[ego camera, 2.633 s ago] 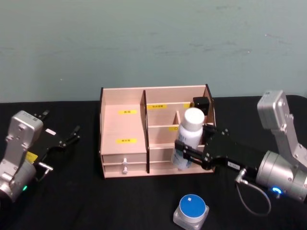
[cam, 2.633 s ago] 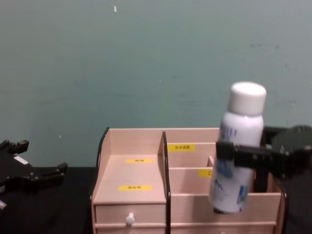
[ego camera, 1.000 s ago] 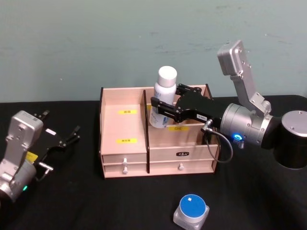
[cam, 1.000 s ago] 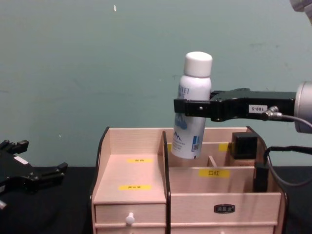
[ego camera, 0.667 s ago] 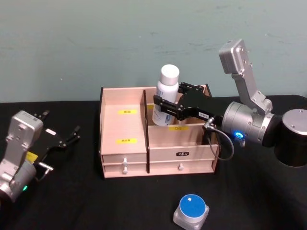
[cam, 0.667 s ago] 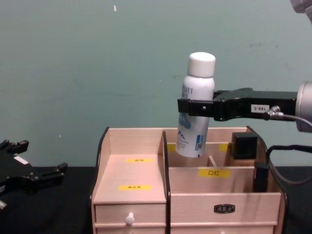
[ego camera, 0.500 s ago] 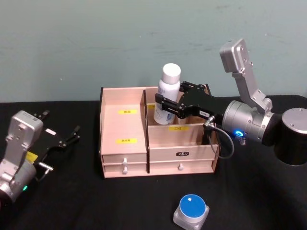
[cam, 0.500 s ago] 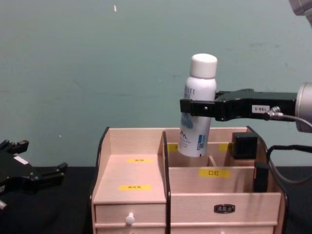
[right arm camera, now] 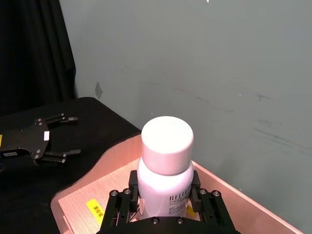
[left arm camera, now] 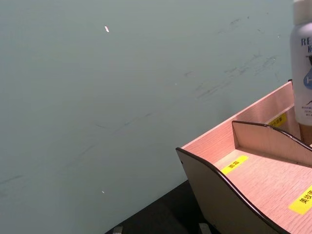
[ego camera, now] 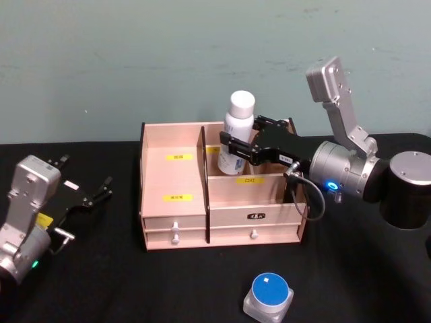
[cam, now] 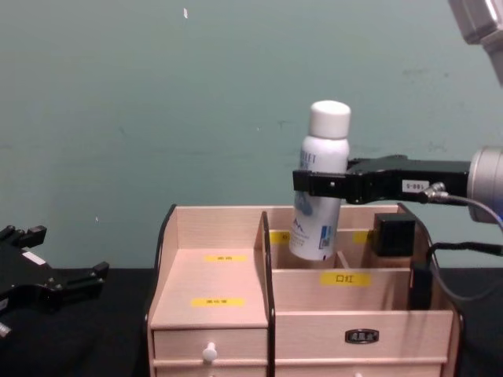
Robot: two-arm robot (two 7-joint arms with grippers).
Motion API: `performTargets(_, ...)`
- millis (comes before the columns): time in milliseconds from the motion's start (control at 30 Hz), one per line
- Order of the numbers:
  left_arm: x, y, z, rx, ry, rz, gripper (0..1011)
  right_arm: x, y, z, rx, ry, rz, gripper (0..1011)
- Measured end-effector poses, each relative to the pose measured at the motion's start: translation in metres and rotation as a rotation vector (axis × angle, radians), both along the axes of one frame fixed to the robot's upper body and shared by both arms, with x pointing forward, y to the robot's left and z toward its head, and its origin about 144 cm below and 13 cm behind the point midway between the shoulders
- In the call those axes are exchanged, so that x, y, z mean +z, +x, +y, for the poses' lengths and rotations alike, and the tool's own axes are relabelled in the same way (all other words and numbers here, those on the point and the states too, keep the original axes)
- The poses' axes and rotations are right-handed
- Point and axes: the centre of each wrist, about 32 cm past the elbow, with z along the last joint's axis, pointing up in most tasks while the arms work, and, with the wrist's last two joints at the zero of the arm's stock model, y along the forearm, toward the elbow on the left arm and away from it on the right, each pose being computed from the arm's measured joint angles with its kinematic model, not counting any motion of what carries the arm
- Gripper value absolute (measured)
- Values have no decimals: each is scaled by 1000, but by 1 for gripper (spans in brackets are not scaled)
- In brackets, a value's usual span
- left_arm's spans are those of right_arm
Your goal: Pick up the facial cleanser and watermelon frost from the table and place them into the tiered storage box.
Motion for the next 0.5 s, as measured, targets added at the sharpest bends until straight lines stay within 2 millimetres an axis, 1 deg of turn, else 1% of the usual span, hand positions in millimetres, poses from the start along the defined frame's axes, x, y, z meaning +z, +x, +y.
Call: performTargets(500, 0, 0, 0, 0, 0, 0, 1009, -11, 10, 6, 15, -4, 18, 592)
